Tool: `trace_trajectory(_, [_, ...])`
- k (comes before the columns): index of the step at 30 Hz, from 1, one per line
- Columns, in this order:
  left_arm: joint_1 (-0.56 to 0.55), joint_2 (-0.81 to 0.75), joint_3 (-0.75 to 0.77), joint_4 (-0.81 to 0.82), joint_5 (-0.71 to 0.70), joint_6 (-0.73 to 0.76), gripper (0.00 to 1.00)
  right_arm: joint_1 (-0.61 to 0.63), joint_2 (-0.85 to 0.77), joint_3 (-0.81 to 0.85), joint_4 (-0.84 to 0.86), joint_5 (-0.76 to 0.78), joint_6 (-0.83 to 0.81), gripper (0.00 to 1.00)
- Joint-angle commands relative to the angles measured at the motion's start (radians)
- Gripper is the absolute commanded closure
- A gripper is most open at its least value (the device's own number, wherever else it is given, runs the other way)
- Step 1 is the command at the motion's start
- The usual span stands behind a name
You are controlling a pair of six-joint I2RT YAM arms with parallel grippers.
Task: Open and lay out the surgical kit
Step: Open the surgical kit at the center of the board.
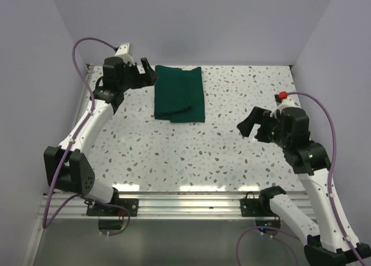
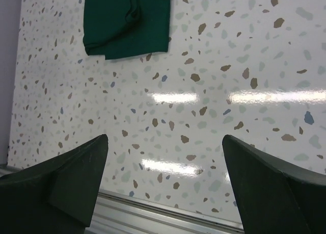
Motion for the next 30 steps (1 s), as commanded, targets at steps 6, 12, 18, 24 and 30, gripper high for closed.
trace_trajectory(6, [-0.104, -0.045, -0.341, 0.454, 0.118, -0.321, 0.00, -0.001, -0.184, -0.048, 0.020, -0.005, 0.059, 0.02])
trace_trajectory(12, [-0.319, 0.324, 0.203, -0.161, -0.376, -0.003, 0.00, -0.002, -0.203, -0.065, -0.052, 0.018, 0.036, 0.02])
trace_trajectory(18, [-0.454, 0.627, 0.554, -0.422, -0.654, 0.026, 0.05, -0.001, -0.198, -0.046, -0.097, 0.060, -0.001, 0.02])
trace_trajectory(24, [-0.483, 0.747, 0.657, -0.471, -0.699, 0.025, 0.17, -0.001, -0.194, -0.042, -0.134, 0.090, -0.021, 0.02])
trace_trajectory(30, [-0.495, 0.826, 0.711, -0.484, -0.725, 0.077, 0.19, -0.001, -0.194, -0.060, -0.126, 0.103, -0.023, 0.02])
